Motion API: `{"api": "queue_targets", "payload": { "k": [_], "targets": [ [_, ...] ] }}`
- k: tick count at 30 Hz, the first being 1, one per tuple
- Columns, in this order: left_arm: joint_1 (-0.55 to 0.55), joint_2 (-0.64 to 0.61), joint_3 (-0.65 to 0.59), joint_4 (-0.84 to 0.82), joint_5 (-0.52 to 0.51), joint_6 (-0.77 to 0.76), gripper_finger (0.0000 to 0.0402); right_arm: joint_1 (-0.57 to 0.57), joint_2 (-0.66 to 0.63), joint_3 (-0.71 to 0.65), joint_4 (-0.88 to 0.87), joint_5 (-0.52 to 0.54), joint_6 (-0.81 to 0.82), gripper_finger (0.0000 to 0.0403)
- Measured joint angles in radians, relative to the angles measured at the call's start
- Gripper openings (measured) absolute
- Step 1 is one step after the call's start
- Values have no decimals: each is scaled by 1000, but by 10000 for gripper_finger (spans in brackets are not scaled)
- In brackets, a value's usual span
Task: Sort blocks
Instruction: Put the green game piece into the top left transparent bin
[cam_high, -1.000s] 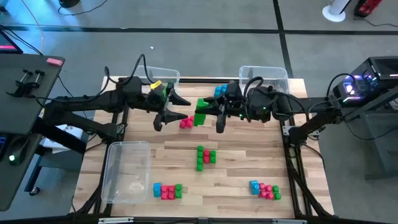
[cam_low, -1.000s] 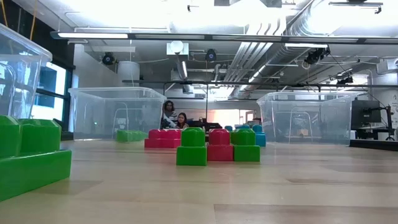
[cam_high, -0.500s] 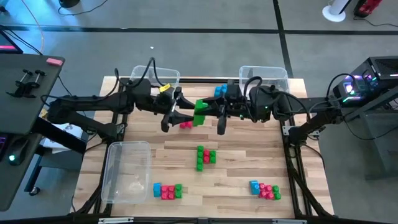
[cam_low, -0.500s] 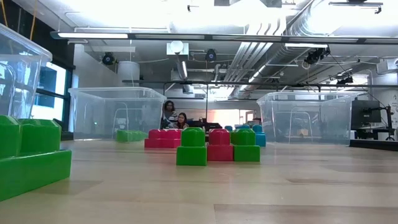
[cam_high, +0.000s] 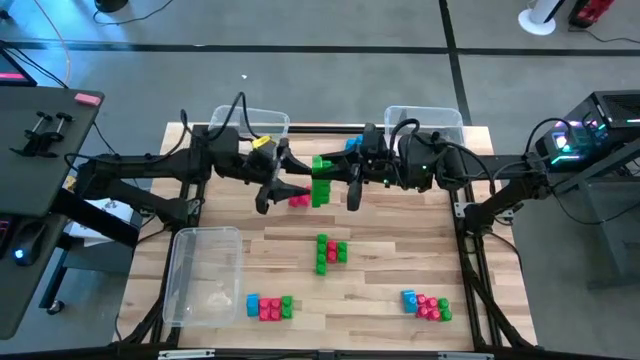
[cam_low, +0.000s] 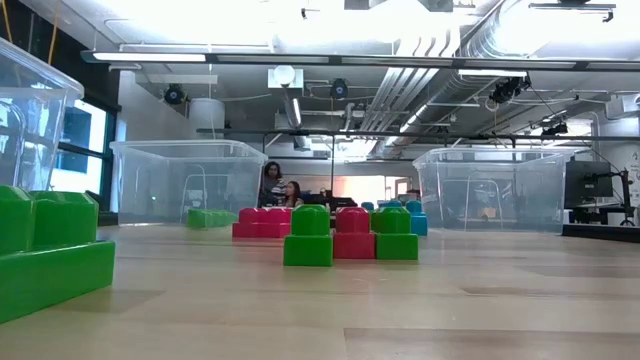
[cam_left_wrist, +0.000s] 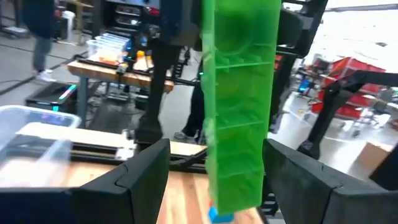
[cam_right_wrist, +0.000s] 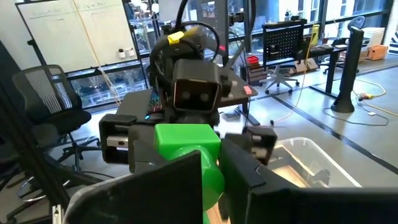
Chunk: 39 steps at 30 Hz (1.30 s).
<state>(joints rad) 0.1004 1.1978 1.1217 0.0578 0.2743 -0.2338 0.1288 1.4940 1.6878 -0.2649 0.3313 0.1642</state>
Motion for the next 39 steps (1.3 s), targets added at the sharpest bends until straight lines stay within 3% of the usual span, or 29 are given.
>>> {"api": "queue_targets", "payload": {
  "k": [7, 19, 39],
  "targets": [
    [20, -55, 0, -35, 4, 0, 244, 1, 0, 0, 2, -9, 0, 1],
    [-44, 17, 0, 75, -23, -24, 244, -5, -1, 0, 16, 1, 11, 0],
    [-77, 17, 0, 66, -129, 1, 244, -5, 59, 0, 130, 51, -12, 0]
  ]
}}
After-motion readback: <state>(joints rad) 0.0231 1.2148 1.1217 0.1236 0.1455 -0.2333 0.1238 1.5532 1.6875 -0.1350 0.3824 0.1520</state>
